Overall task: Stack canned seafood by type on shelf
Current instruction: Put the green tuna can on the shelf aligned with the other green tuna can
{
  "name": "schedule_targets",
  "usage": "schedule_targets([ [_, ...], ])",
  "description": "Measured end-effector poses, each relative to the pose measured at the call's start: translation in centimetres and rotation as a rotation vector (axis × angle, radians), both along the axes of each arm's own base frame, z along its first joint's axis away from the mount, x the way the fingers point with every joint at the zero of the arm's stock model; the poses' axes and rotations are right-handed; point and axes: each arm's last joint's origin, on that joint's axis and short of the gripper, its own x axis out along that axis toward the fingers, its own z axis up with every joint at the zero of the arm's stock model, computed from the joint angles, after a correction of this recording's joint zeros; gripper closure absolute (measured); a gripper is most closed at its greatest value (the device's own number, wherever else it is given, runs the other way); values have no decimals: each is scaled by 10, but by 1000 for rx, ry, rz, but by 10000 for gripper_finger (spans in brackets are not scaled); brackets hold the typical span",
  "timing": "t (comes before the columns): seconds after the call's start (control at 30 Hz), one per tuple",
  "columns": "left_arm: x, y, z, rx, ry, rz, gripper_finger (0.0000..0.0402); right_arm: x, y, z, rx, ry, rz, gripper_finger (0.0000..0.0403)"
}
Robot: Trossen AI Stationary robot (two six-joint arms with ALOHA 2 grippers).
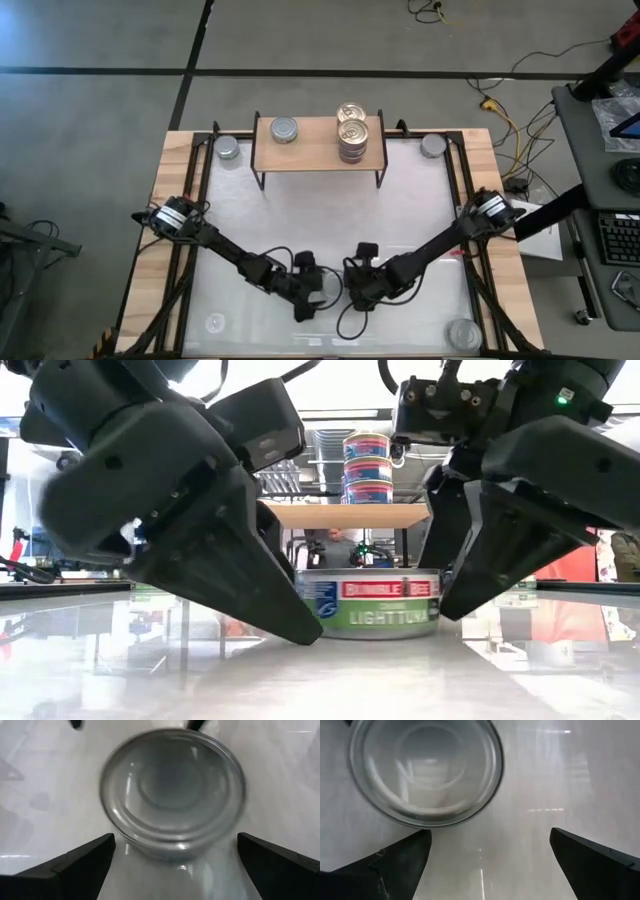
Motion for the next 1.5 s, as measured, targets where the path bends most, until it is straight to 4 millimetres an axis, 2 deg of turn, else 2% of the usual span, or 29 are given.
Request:
schedule_targets([
  [0.37,4,5,1,39,-27,6,1,4,1,-2,3,-25,20,3],
  [0.77,4,5,1,37,-33,10,1,-3,-6,1,-49,59,24,3],
  [0.93,5,5,1,36,-35,10,2,1,-10,5,-106,8,9,3],
  [1.17,4,5,1,35,-34,9,2,12,-14,4,-106,-50,42,3],
  [1.5,4,5,1,33,-35,10,1,15,-19,2,-95,-78,42,3],
])
